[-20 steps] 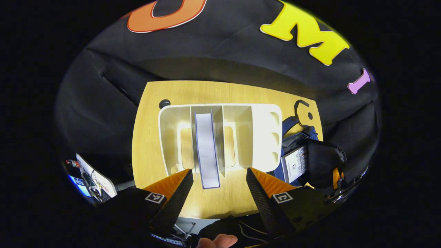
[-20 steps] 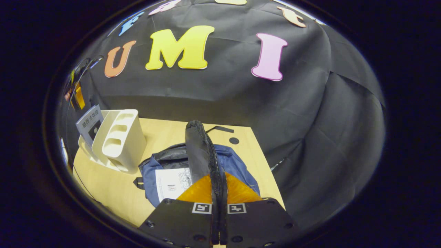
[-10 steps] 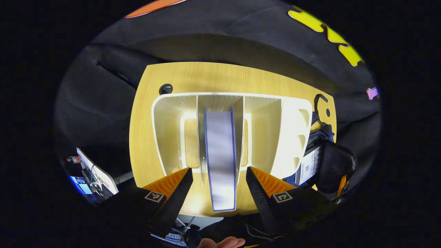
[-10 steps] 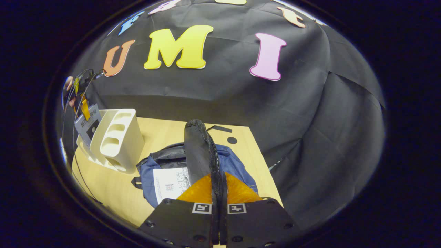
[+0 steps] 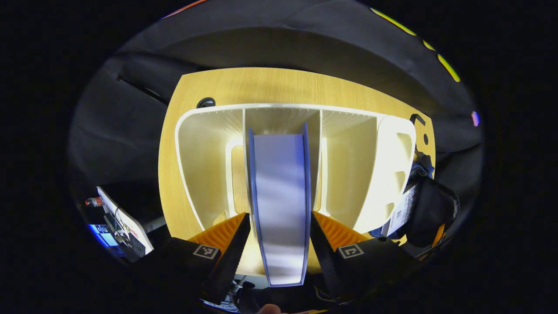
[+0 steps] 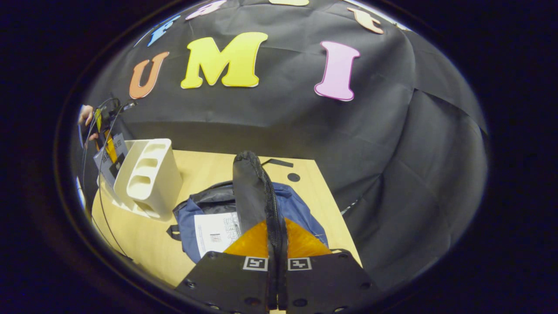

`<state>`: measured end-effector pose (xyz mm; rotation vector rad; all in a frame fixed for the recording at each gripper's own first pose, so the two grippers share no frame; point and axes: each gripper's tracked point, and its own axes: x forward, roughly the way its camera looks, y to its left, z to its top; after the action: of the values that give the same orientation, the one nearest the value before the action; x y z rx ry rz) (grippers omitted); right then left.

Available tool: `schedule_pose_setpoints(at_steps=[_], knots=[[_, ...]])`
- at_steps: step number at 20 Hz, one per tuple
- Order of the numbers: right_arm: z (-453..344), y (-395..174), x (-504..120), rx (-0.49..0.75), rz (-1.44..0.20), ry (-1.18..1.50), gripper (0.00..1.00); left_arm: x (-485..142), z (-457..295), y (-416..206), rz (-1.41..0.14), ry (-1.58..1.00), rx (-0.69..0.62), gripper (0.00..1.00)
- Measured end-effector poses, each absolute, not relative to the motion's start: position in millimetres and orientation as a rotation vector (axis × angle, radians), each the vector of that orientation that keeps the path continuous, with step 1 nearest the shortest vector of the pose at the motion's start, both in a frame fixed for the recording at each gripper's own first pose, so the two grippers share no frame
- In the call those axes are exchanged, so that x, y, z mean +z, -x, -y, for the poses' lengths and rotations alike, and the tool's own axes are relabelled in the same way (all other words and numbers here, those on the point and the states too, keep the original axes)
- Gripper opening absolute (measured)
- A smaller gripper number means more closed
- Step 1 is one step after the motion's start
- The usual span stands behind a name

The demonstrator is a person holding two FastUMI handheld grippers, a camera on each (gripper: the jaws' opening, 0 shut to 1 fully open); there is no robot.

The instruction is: Open the schoolbag, grab two books from the bookshelf and put them into the schoolbag.

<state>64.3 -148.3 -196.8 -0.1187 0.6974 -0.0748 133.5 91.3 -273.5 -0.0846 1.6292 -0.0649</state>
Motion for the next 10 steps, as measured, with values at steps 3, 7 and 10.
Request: schedule_pose_setpoints(at_steps=[3, 7, 10], knots=[[150.5, -64.1, -196.9, -0.082, -0.694, 0.106, 0.02, -277.2, -91.8, -132.5, -1.634, 0.071, -0.062, 0.77], [151.3, -64.1, -197.6, -0.081, -0.691, 0.107, 0.02, -280.9, -98.6, -127.1, -1.667, 0.045, -0.028, 0.65], [150.1, -63.6, -197.4, -0.078, -0.688, 0.101, 0.02, -281.9, -96.0, -123.1, -1.68, 0.072, -0.018, 0.51]])
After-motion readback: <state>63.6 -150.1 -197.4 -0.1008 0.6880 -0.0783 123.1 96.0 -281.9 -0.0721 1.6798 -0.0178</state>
